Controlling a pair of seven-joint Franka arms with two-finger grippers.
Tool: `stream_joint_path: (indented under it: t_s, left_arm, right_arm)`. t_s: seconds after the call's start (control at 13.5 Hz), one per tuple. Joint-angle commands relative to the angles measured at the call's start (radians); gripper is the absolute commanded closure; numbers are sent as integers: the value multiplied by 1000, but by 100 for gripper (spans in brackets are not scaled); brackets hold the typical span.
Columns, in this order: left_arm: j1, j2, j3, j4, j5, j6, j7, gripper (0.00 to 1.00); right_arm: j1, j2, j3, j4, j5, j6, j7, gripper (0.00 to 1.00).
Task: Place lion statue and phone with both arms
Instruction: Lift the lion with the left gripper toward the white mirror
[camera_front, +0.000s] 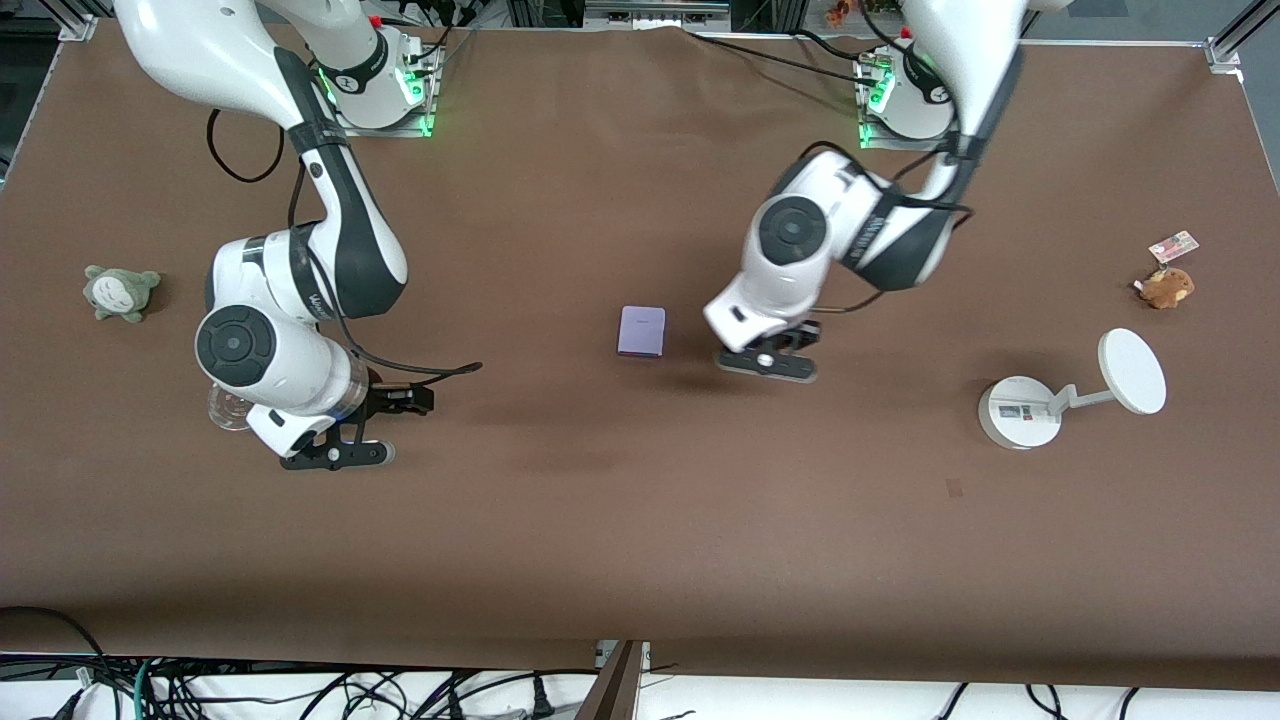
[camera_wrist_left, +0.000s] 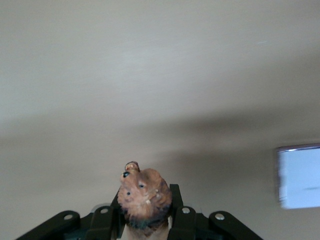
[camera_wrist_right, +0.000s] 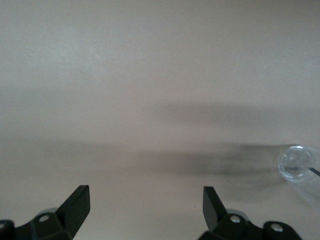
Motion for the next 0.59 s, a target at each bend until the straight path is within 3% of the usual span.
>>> stream_joint_path:
  t_s: [0.0, 0.37, 0.52]
  left_arm:
    - [112, -55, -12, -22, 15, -86, 102, 99]
    - [346, -23, -12, -19, 8, -66, 282, 96]
    - [380, 19, -10, -32, 10, 9, 294, 96]
  right_arm:
    - [38, 25, -5, 12, 15, 37, 68, 0]
    - [133, 66, -5, 14, 16, 112, 204, 0]
    - [188, 81, -5, 14, 15, 140, 289, 0]
